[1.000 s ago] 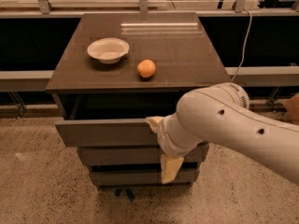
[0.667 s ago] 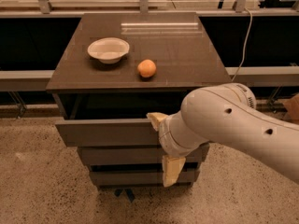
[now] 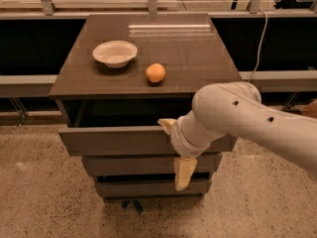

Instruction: Open top drawer

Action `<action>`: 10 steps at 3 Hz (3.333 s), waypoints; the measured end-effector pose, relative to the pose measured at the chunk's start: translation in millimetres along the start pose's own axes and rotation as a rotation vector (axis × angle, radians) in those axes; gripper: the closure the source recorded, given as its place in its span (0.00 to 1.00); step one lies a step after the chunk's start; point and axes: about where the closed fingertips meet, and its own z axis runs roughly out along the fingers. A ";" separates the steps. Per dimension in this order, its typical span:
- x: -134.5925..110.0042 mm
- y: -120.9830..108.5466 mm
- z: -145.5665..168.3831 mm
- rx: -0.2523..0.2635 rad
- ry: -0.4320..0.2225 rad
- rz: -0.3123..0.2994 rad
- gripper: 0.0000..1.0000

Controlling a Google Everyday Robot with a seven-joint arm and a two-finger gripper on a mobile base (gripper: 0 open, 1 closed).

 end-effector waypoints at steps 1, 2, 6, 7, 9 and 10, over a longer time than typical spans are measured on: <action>28.3 -13.7 28.7 -0.043 0.003 0.045 0.00; 50.8 -26.4 48.0 -0.055 0.036 0.079 0.16; 70.8 -41.8 53.3 -0.081 0.087 0.100 0.40; 70.8 -41.8 53.2 -0.081 0.087 0.100 0.22; 70.7 -41.6 53.4 -0.082 0.087 0.099 0.00; 73.3 -48.8 51.1 -0.070 0.106 0.093 0.00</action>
Offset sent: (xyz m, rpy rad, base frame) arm 0.0818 -0.0378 -0.0758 -0.0738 0.0867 -0.1239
